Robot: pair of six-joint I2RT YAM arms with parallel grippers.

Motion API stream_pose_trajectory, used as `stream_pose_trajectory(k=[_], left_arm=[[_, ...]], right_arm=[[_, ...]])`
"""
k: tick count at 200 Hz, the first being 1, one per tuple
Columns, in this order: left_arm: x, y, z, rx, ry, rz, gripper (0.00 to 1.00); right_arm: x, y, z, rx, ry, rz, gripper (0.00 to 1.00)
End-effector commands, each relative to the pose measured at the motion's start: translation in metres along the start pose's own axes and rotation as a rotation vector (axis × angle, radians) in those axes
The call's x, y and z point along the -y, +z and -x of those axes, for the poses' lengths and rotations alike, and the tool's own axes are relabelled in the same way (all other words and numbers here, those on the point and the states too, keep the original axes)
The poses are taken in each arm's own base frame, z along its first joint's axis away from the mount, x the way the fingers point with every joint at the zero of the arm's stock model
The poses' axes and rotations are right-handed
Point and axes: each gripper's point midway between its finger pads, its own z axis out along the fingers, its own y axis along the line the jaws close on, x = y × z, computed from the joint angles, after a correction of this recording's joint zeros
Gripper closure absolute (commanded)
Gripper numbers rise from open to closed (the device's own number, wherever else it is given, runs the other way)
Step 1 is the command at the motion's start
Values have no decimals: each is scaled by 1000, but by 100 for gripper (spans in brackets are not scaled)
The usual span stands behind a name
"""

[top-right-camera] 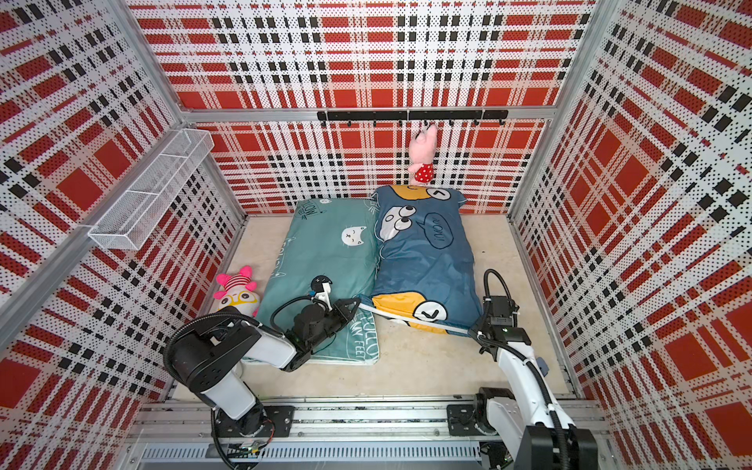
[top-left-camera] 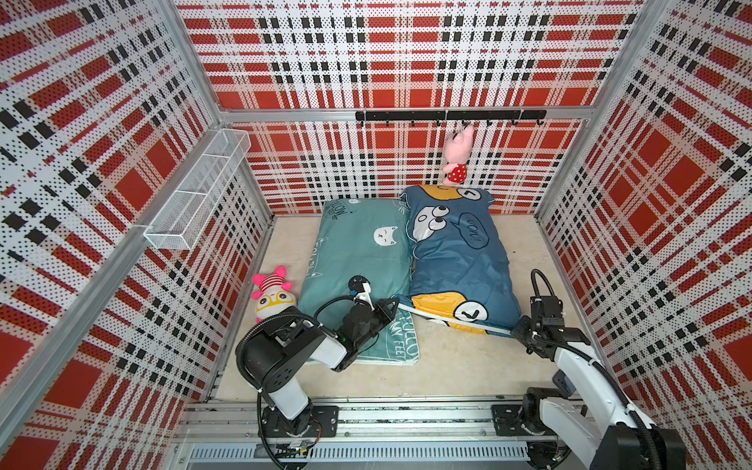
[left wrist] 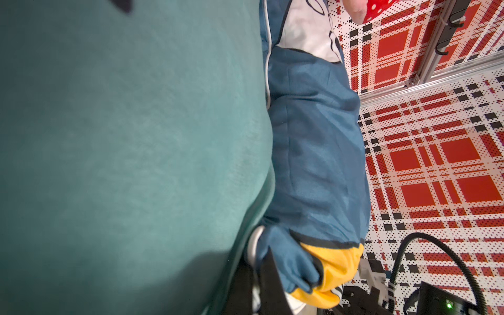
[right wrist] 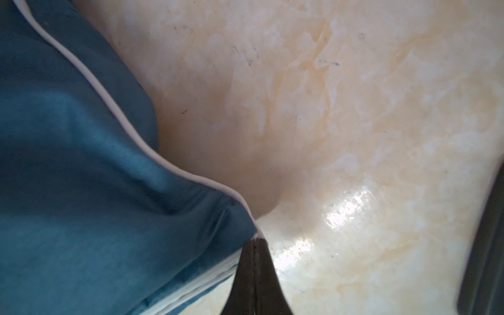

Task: Zip up pillowcases
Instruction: Zip the zipper on the pillowcase, then place the pillowcase at the center of the board.

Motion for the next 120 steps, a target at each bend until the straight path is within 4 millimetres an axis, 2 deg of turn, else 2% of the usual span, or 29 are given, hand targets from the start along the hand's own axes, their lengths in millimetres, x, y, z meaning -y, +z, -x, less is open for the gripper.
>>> stream_pose_trajectory(k=[1, 6, 17, 23, 31, 51, 63, 75, 90, 120], left_arm=[[13, 0, 17, 82, 6, -27, 100], [15, 1, 15, 77, 8, -30, 100], [18, 2, 10, 60, 15, -37, 99], [19, 2, 7, 53, 18, -40, 93], [22, 1, 4, 42, 20, -46, 83], [28, -3, -3, 29, 44, -49, 52], [31, -6, -5, 23, 71, -46, 40], [32, -12, -2, 22, 93, -39, 29], [29, -23, 7, 48, 138, 5, 23], [24, -46, 25, 96, 271, 162, 20]], right_arm=[[-10, -15, 18, 52, -15, 41, 65], [-13, -20, 20, 51, -20, 53, 51], [-20, -33, 29, 66, -38, 62, 29], [-24, -42, 34, 83, -56, 62, 21], [-31, -55, 42, 108, -91, 62, 15], [-60, -85, 53, 162, -190, 84, 12], [-88, -92, 47, 154, -249, 144, 12], [-122, -96, 33, 136, -320, 209, 13], [-170, -98, 8, 121, -425, 288, 14], [-271, -107, -50, 87, -597, 460, 20]])
